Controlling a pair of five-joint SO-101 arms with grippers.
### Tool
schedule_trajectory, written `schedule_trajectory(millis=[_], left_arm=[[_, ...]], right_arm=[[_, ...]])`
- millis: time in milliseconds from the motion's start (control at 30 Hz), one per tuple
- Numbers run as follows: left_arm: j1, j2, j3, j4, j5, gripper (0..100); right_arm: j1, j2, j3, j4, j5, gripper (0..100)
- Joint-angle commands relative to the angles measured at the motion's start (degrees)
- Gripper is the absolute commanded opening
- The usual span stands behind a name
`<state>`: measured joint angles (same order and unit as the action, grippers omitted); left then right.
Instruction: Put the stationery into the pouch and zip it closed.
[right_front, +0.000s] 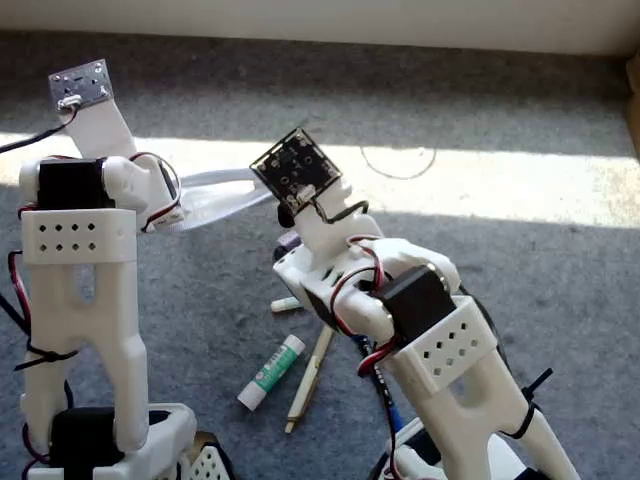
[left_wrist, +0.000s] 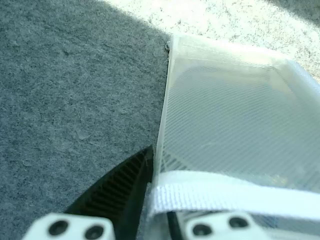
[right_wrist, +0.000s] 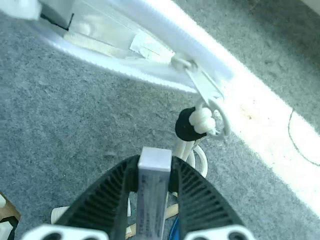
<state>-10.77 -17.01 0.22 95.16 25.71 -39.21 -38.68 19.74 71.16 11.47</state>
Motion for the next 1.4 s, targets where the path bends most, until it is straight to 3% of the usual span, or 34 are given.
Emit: schedule_trajectory(millis=[0, 267, 500, 1367], left_arm=[[-0.7, 0.7, 0.3, -1.0, -0.3, 3], [-0.7, 0.7, 0.3, -1.0, -0.3, 3], [-0.7, 0.7, 0.3, -1.0, -0.3, 3], [-0.7, 0.3, 2.7, -3.8, -0.3, 3]], right_arm=[[-2.6, -2.2, -3.6, -3.0, 0.7, 0.5], [-3.1, -2.2, -3.6, -9.4, 0.8, 0.5], [-3.1, -2.2, -3.6, -13.2, 10.4, 0.5], [-3.2, -2.2, -3.6, -32.3, 10.4, 0.5]])
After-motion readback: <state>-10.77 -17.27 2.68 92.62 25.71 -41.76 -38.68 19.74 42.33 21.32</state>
